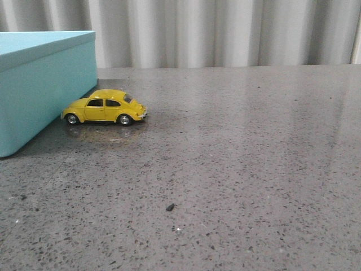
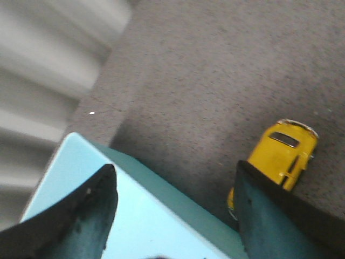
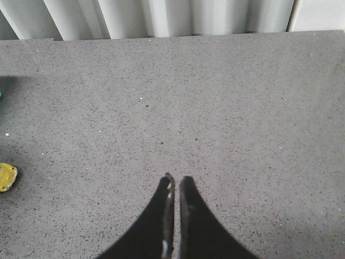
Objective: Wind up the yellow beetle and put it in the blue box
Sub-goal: 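Lower the left gripper over the yellow car and close on it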
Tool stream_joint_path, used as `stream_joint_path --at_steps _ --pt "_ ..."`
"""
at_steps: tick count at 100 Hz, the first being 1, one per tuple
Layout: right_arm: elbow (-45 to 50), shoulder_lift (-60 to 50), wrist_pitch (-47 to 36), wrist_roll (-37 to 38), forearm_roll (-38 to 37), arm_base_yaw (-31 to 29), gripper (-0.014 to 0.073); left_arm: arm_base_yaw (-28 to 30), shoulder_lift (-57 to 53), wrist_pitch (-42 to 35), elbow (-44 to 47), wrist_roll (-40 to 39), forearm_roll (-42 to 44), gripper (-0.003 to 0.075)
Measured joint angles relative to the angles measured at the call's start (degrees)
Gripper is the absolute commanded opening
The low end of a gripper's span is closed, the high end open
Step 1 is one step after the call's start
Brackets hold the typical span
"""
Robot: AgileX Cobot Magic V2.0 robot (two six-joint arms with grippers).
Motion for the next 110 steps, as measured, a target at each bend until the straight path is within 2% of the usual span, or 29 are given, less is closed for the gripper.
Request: stream_joint_path --at_steps 8,24,59,110 --pt "0.1 0.0 -0.1 0.0 -0.2 0.0 -0.0061 -0.1 2.0 3.4 -1.2 3.5 -2.2 0.0441" --pt "0.2 0.0 -0.1 0.0 -1.1 0.0 -0.0061 -0.1 7.3 11.9 -5.8 5.7 -3.4 0.0441" --pt "0.2 0.0 -0.6 0.0 -1.6 0.0 -0.0061 -0.1 18.0 21.1 -15.8 6.7 -5.5 0.0441" --pt "0.2 0.0 -1.0 0.0 -1.6 0.0 -0.0061 -0.1 22.8 22.0 -16.8 9.3 -5.3 0.0442"
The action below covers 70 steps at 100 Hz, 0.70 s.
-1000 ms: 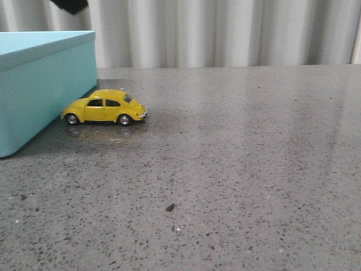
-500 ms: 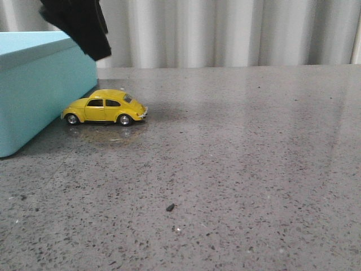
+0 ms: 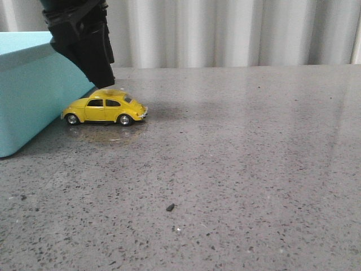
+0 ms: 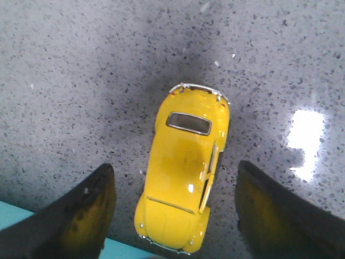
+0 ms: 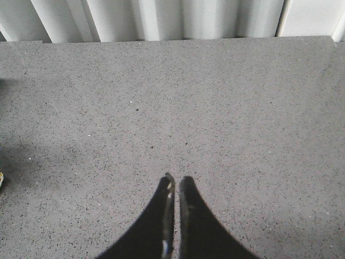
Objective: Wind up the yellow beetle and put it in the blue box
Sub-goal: 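Lower the left gripper over the yellow car and close on it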
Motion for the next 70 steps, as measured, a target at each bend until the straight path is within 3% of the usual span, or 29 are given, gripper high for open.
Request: stream_joint_path --at_steps 70 --pt "0.0 0.0 -0.4 0.0 0.0 0.0 -0.0061 0.0 4.1 -0.3 0.0 6.9 0.2 0.0441"
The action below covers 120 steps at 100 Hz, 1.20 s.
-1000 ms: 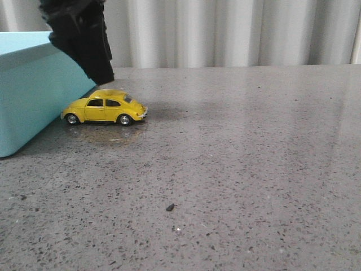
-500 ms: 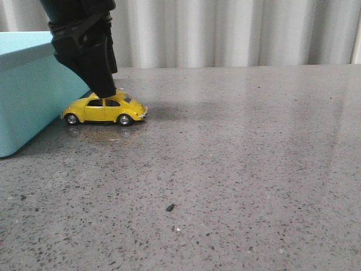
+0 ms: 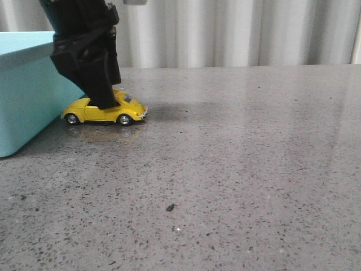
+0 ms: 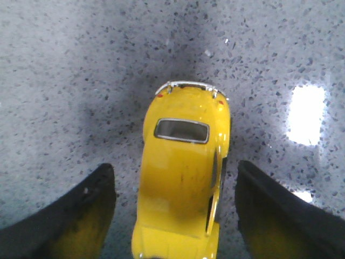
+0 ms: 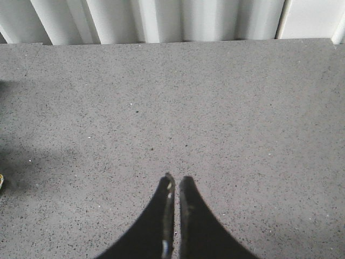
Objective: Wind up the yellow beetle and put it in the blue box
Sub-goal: 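Lower the left gripper over the yellow car and close on it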
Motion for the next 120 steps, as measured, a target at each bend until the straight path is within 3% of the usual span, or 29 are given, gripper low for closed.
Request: stream_joint_path --at_steps 80,106,120 --pt "0.0 0.0 -0.1 0.0 -0.5 0.0 -0.0061 0.0 2.4 -0.3 0.0 0.4 0.0 0.0433" --pt "0.0 0.0 -0.1 0.0 -0.6 0.0 -0.0061 0.0 2.4 -0.3 0.0 0.5 0.0 0.024" --pt "0.0 0.0 -0.1 0.0 -0.6 0.0 -0.0061 0.0 2.4 -0.3 -0.1 0.5 0.0 0.0175"
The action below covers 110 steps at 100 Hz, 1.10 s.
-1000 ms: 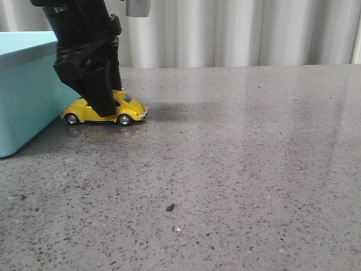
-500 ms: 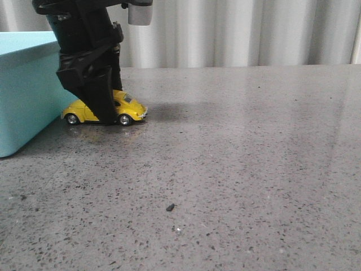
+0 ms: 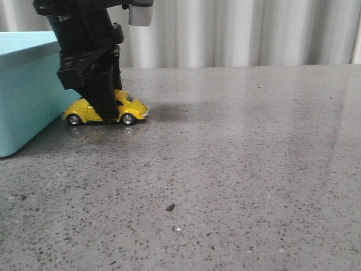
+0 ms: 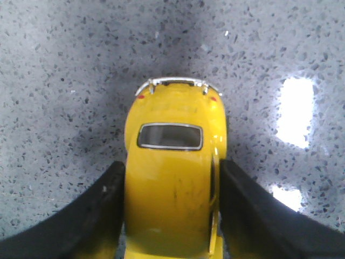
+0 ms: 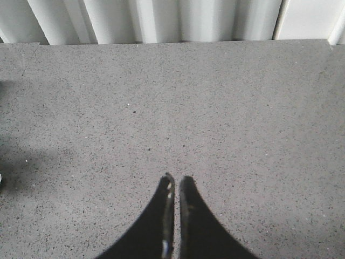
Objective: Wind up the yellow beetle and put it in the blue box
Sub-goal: 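Lower the left gripper over the yellow car and close on it, then lift the yellow car with the left gripper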
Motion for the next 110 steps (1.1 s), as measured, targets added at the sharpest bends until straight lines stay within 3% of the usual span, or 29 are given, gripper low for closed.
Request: stream_joint_path --at_steps 42,110 --pt "0.0 0.0 0.0 0.0 0.0 0.0 -0.0061 0.0 0.1 1.3 -2.2 0.0 -0.4 0.0167" --pt "0.0 0.0 -0.8 0.0 0.0 0.0 -0.0061 0.0 -1.2 11.3 -23.7 -7.3 -1.2 0.0167"
